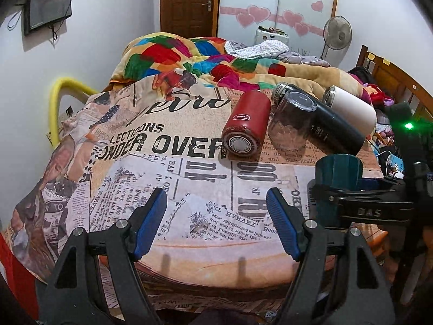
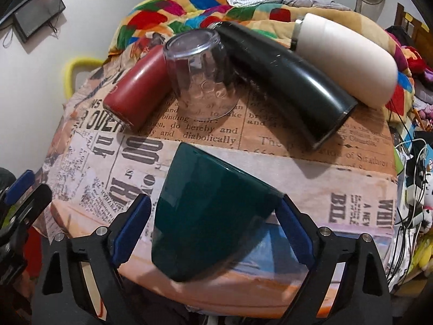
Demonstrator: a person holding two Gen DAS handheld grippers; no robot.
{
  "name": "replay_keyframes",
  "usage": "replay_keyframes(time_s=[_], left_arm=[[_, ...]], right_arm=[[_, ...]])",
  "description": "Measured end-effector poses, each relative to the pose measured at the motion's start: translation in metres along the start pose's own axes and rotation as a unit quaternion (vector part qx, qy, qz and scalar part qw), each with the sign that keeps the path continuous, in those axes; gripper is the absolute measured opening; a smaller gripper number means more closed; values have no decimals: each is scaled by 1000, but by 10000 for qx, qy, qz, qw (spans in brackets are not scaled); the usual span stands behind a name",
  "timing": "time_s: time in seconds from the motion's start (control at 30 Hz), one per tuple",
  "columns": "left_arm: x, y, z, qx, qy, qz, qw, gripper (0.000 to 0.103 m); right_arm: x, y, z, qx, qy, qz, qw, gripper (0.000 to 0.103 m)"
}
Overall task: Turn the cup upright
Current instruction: 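Lower the upright mug onto the sheet and open the left tool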
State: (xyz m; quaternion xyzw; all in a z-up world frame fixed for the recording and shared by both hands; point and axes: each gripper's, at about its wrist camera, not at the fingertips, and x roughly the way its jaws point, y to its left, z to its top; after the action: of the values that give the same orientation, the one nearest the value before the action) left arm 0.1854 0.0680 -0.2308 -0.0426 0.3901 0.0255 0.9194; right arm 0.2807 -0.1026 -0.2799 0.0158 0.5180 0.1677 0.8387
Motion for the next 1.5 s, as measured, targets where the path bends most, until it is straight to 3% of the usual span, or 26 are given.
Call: replay_keyframes(time_s=[0.17, 0.37, 0.6, 0.87, 1.5], left_arm=[[-1, -1, 1, 7, -21, -30, 10000, 75], [-4, -5, 3, 56, -61, 7, 10000, 75], [-8, -5, 7, 10, -113, -42, 9999, 75], [-11, -5, 14, -6, -176, -53, 9998, 75], [-7, -6, 15, 49, -129, -85, 9999, 75]], right_arm=[[10, 2, 6, -89, 158, 2, 9998, 72], [4, 4, 5, -226, 128, 105, 9996, 72], [-29, 10, 4, -501, -271, 39, 9984, 72], [-45, 21, 27, -777, -714, -85, 9944, 71], [-10, 39, 10, -1238, -311, -263, 9915, 71]])
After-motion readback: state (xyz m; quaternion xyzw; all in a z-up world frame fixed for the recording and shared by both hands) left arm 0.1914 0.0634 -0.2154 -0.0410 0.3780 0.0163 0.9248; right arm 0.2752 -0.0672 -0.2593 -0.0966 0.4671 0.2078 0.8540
